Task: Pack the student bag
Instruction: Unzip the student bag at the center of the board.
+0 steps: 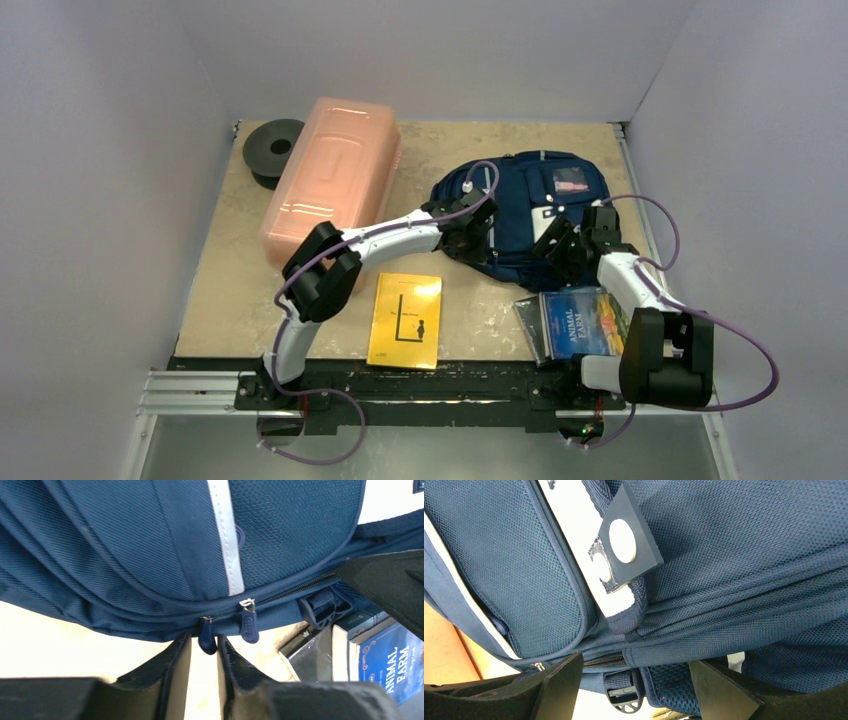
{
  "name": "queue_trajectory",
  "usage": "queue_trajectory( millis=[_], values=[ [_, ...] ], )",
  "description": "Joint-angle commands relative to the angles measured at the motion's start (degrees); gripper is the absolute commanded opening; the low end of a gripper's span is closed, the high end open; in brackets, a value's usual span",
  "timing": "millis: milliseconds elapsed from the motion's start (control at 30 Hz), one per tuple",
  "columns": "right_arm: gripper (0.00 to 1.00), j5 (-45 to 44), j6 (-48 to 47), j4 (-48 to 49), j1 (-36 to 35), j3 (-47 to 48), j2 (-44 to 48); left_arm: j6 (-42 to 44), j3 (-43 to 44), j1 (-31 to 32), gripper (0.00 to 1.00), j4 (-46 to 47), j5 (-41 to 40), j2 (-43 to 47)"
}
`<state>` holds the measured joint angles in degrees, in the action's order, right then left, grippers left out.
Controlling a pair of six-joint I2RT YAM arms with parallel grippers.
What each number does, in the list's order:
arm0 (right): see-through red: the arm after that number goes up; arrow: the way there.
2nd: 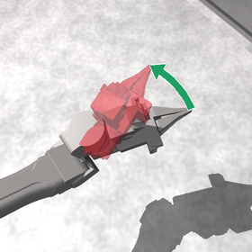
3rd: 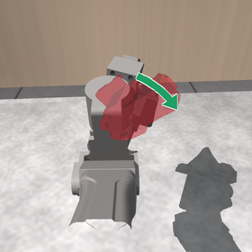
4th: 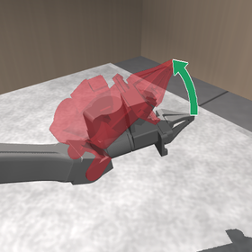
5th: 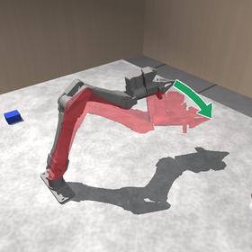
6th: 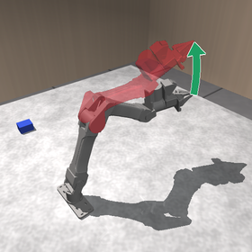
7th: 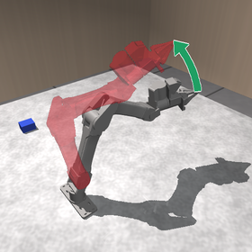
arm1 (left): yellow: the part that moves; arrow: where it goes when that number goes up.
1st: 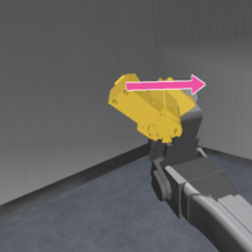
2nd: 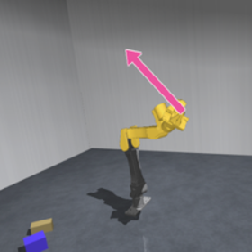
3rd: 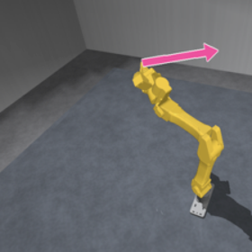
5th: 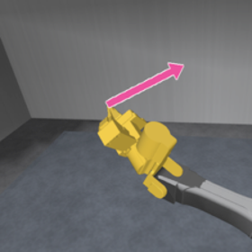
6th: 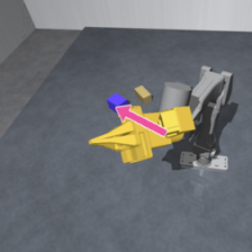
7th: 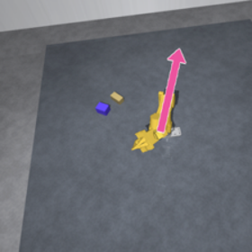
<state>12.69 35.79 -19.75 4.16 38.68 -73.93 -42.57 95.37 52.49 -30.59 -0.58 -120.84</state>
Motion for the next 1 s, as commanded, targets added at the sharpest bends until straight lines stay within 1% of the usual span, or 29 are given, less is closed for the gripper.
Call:
queue_trajectory(
  millis=[0,100,133,267,367,400,467,567,600,633,700,800,867,900,967],
  values=[
    [0.82,-4.95,-1.54,2.05,0.4,1.88,-1.39,2.76,0.89,-2.46,0.17,0.46,-4.3,1.26],
    [0.82,-5.9,-1.43,2.42,0.41,2.14,-2.59,5.26,-2.67,-4.05,0.02,4.16,-3.48,4.06],
    [0.82,-6.96,-1.35,2.43,0.45,2.24,-3.2,6.06,-3.57,-4.35,0.0,4.55,-3.42,5.05],
    [0.82,-11.1,-0.91,2.13,0.92,3.83,-4.84,9.4,-8.79,-5.05,0.0,7.42,-1.76,10.31],
    [0.82,-14.39,0.27,2.53,2.98,6.75,-6.85,10.88,-13.82,-5.48,0.0,9.7,-0.7,16.21],
    [0.82,-15.11,0.46,3.56,3.68,7.7,-7.76,11.05,-15.77,-5.74,0.0,10.68,0.11,17.91],
    [0.82,-16.97,0.21,5.28,4.35,10.68,-10.49,10.72,-16.8,-5.91,0.0,12.04,3.84,20.41],
    [0.8,-17.81,-6.56,6.88,4.37,18.55,-17.21,9.29,-15.43,-5.95,0.0,12.92,9.73,22.14],
    [0.76,-15.81,-8.71,5.85,4.3,21.27,-19.76,8.71,-14.8,-5.97,0.0,13.81,11.29,22.33],
    [0.73,-14.34,-10.77,5.32,4.02,23.22,-20.31,8.13,-13.87,-6.13,0.0,14.18,12.64,22.32],
    [0.72,-13.25,-15.33,5.64,2.5,23.48,-16.86,7.2,-12.15,-6.58,0.0,15.29,14.5,21.83],
    [0.76,-17.19,-19.88,4.11,-1.3,21.15,-7.53,6.97,-9.59,-7.68,0.0,14.93,15.55,20.12],
    [0.77,-20.11,-21.52,2.38,-3.6,19.97,-2.3,6.86,-8.87,-8.7,0.0,14.9,15.9,19.29],
    [0.77,-19.74,-22.11,2.73,-5.62,18.86,0.51,6.84,-8.5,-9.18,0.0,14.65,16.27,18.91],
    [0.79,-15.4,-21.75,5.04,-6.09,15.79,5.31,7.3,-7.51,-9.74,0.0,13.4,18.14,17.84]
  ],
)
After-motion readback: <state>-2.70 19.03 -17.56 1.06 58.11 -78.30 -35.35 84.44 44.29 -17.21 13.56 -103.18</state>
